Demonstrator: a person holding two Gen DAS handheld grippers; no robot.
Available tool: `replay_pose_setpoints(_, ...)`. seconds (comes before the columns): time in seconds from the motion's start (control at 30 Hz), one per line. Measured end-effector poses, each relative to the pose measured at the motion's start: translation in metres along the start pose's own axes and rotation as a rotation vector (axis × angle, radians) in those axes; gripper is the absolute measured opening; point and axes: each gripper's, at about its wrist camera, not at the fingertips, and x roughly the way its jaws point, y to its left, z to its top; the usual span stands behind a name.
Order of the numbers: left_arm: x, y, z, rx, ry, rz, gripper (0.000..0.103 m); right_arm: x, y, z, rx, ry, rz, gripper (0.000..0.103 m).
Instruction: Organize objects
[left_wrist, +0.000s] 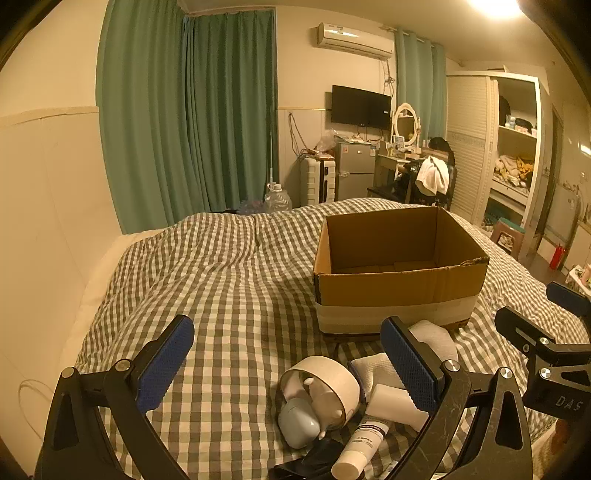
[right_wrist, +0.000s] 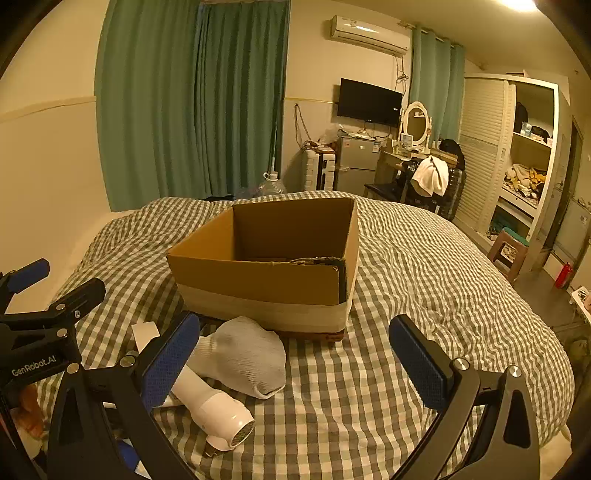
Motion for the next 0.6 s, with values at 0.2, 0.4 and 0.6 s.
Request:
replay_pose_setpoints(0.2,-0.0021,-0.0016,-0.0003,0.007,-0.008,-0.016,0.103,-0.003,0.0013,0.0008,-0.004,-0.007,0.014,0.103)
replay_pose_setpoints(0.4,-0.0035,-0.0022,-0.0016,0.005,-0.015,-0.014,0.103,-0.0032,0.0026,0.0006,-0.007,-0.011,0.019,0.103)
replay_pose_setpoints(0.6,-0.003,-0.0026,-0.0025,0.006,-0.009,-0.004,0.103,-0.0025,0.0033,0.0002,-0.009,-0.011,0.019,0.103)
